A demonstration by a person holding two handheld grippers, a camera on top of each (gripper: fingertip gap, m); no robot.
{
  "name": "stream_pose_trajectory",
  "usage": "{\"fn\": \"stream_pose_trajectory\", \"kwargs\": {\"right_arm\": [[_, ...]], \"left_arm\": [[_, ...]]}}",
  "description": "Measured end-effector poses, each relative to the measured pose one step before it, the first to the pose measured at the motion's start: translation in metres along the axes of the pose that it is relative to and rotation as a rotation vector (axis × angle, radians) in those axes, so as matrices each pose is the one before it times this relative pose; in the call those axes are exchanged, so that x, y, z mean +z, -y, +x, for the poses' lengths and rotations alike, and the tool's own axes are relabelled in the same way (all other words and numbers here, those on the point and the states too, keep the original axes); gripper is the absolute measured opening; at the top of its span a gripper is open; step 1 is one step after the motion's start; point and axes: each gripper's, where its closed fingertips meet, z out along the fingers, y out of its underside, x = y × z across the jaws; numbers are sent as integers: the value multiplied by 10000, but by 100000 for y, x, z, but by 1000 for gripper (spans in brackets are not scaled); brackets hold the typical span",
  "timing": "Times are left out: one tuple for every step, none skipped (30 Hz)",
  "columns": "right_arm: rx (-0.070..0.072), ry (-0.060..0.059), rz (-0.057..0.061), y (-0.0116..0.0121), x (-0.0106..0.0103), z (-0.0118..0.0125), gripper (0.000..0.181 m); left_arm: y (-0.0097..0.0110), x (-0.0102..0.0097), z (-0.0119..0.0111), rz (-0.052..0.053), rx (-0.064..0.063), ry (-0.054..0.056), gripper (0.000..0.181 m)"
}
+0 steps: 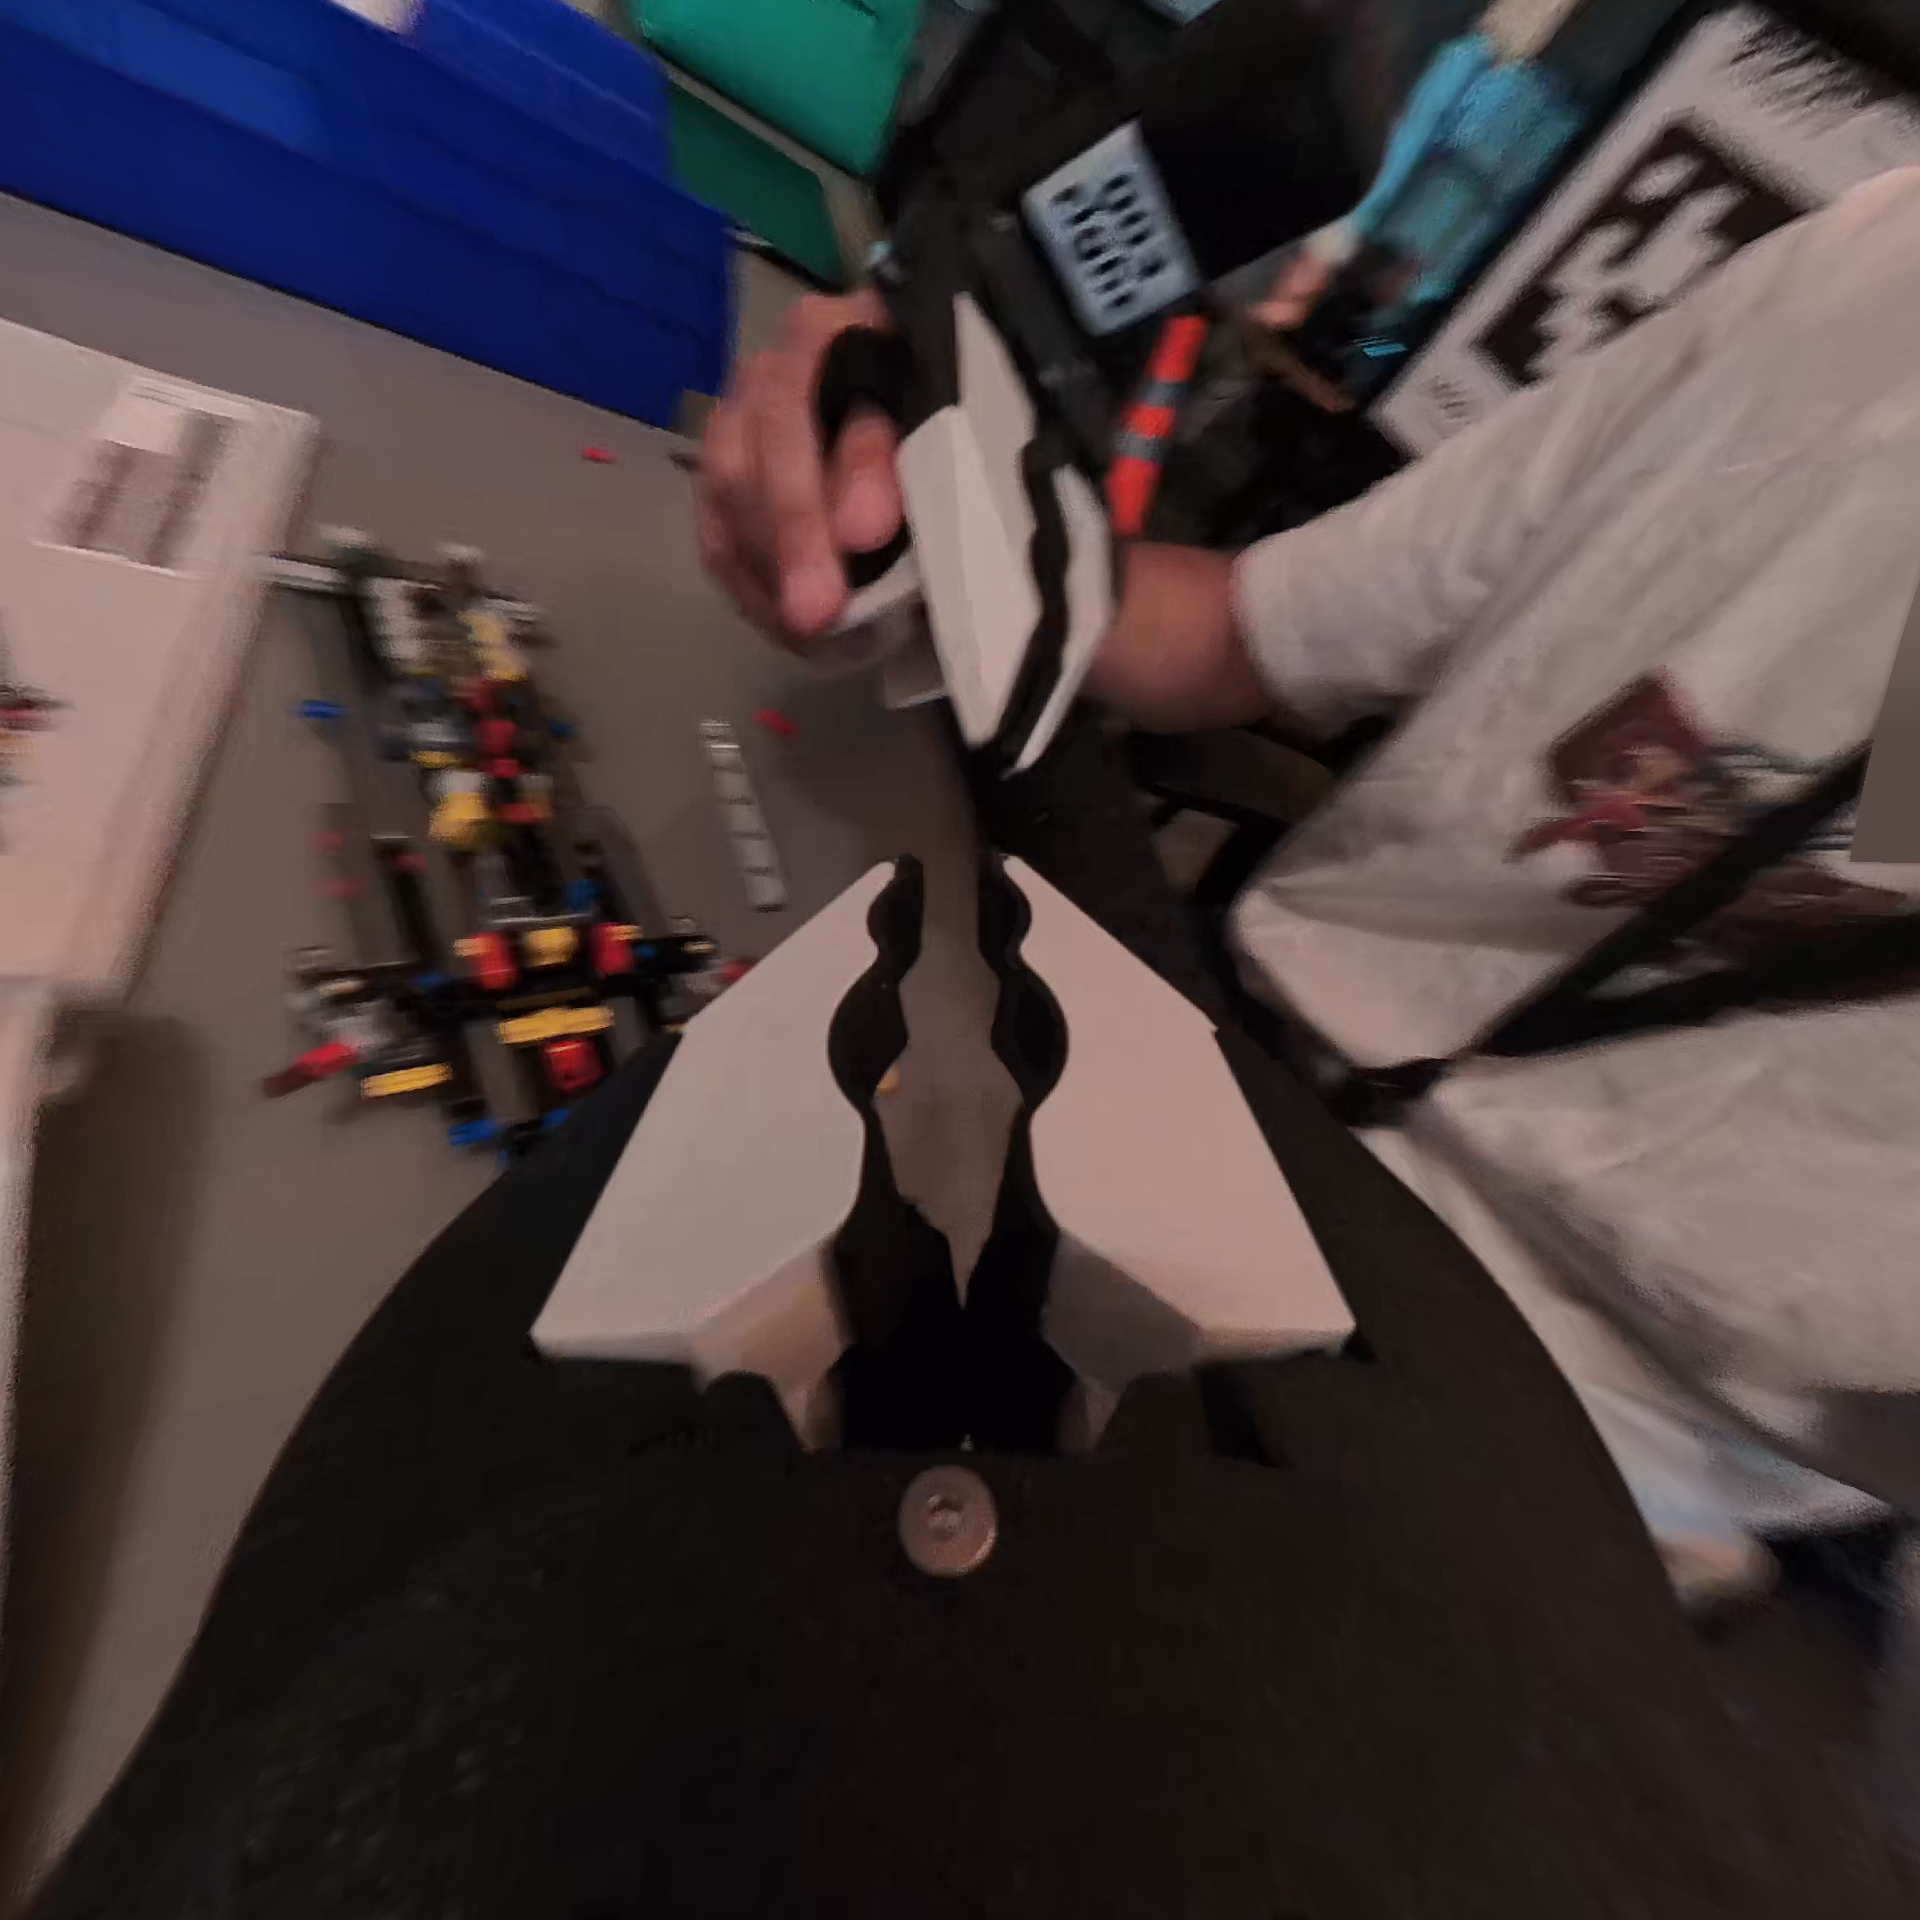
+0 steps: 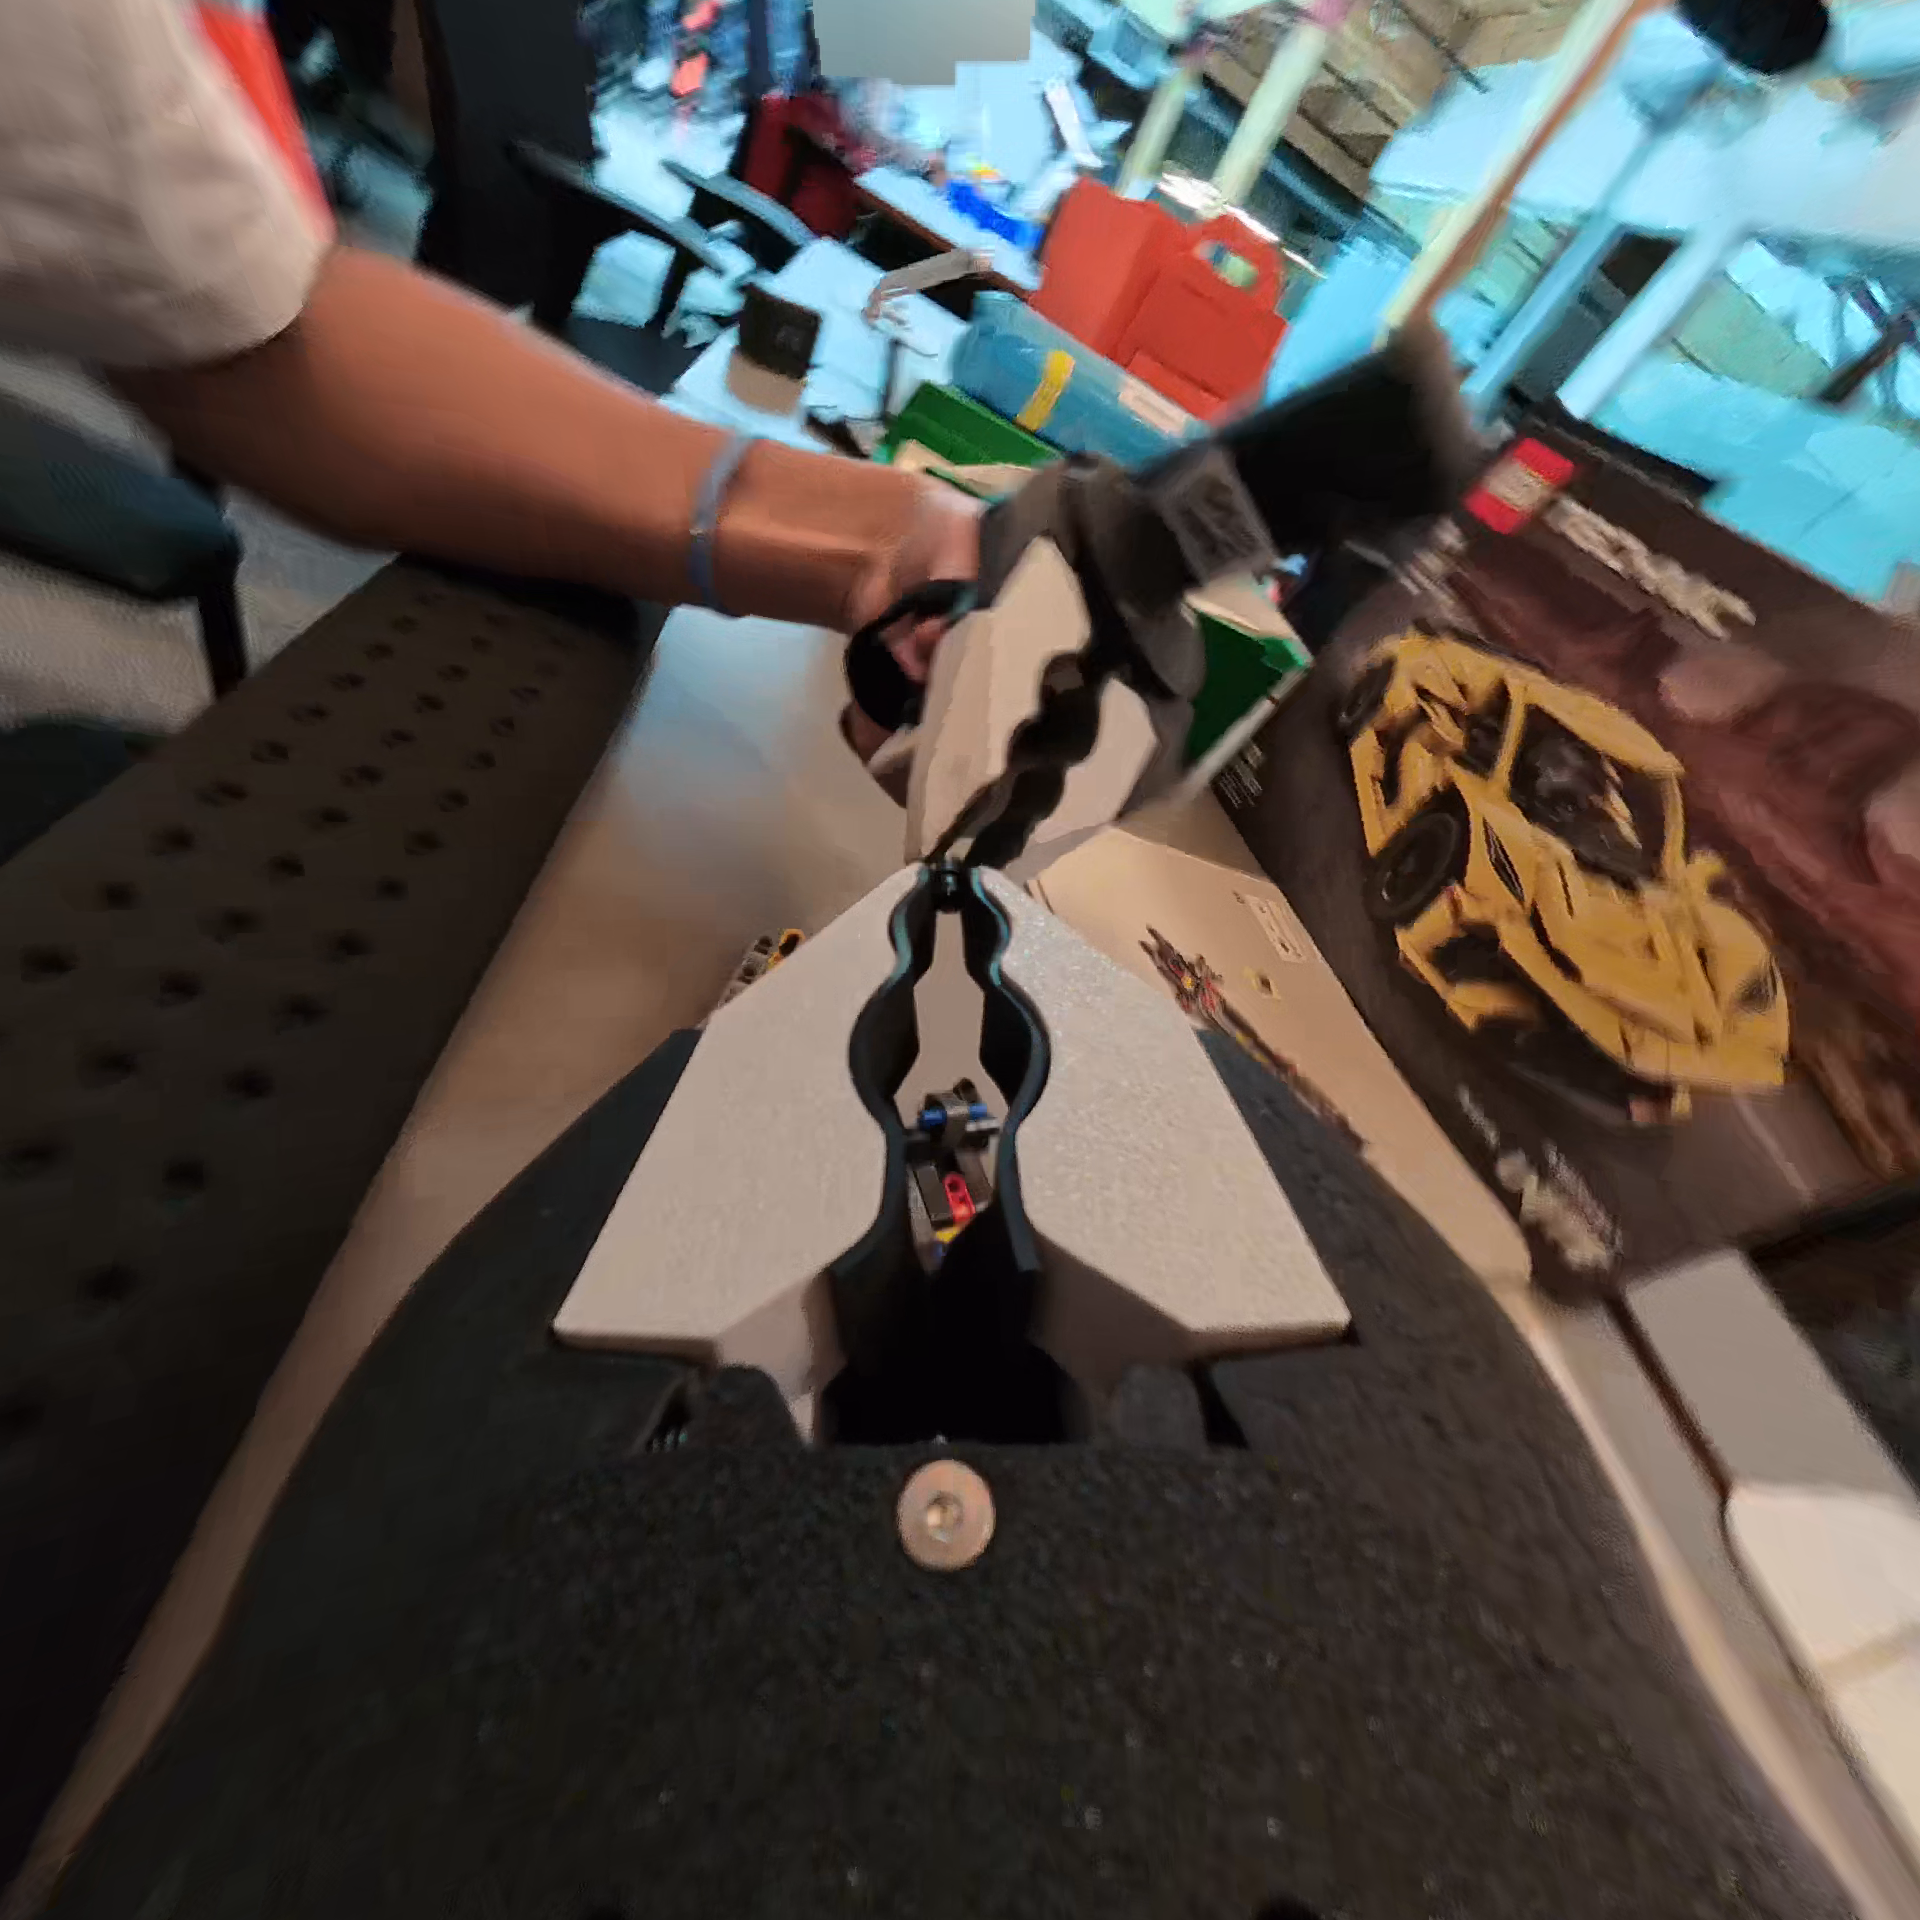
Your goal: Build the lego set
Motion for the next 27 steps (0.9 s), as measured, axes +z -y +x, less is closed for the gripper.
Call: {"fn": "stream_pose_trajectory", "kwargs": {"right_arm": [[921,-294,-221,-414,-678,705,2],[1118,-72,-478,-745,-637,189,3],[1131,-76,-688,-1155,-546,16,3],[957,-90,-708,-1376,-441,-84,3],[656,-92,-387,-1164,-323,-186,4],[497,-148,11,-695,-283,-206,4],[490,91,361,-205,-196,-514,4],[533,226,327,-222,-51,-507,4],[519,12,194,-446,82,18,4],[476,-115,149,-517,146,332,4],[476,-216,-196,-519,99,467,3],[-116,-33,-41,148,-111,61,3],[-278,-167,462,751,-326,115,3],[-180,-94,406,640,-327,88,4],[-34,-76,141,252,-233,194,4],[8,-101,54,36,-170,243,4],[-6,-97,30,-20,-125,215,4],[-23,-25,21,-28,-105,72,4],[-30,-15,55,37,-72,33,4],[-21,-11,83,95,-53,8,4],[-2,-5,55,82,-36,15,4],[-2,3,27,43,-5,-4,4],[-7,-3,12,1,-2,-7,4],[-11,7,1,-13,8,-31,4],[-6,2,-6,-20,12,-23,4],[-21,5,9,13,5,-39,4],[-18,8,18,17,9,-33,4]], "left_arm": [[142,-369,-1542,38,425,1340,13],[-1,-275,-1068,8,427,1173,16],[-168,-172,9,-43,549,616,15],[-211,-69,694,-12,656,298,15],[-298,66,921,-15,732,203,16],[-529,248,970,-136,722,170,17],[-878,479,1020,-339,594,86,18],[-1244,691,922,-586,361,8,19],[-1445,874,391,-780,101,156,19],[-1318,928,31,-757,-33,238,22],[-910,844,119,-548,-26,89,23],[-427,678,485,-277,-20,-205,24],[-151,503,425,-179,-43,-233,22],[-81,343,113,-221,-27,-90,22],[-43,225,-204,-244,30,92,22],[31,100,-262,-198,56,108,20],[105,47,-171,-132,4,22,18],[143,73,-33,-72,-78,-73,18],[80,123,125,-63,-75,-139,19],[-32,200,64,-80,-42,-39,19],[-135,241,71,-114,10,-3,19],[-105,237,169,-62,20,-31,19],[-52,225,154,-25,-17,-25,18],[-98,199,43,-51,-37,43,18],[-114,160,-21,-53,-17,73,17],[20,116,-40,33,-19,72,17],[113,68,-41,85,-53,46,15]]}}
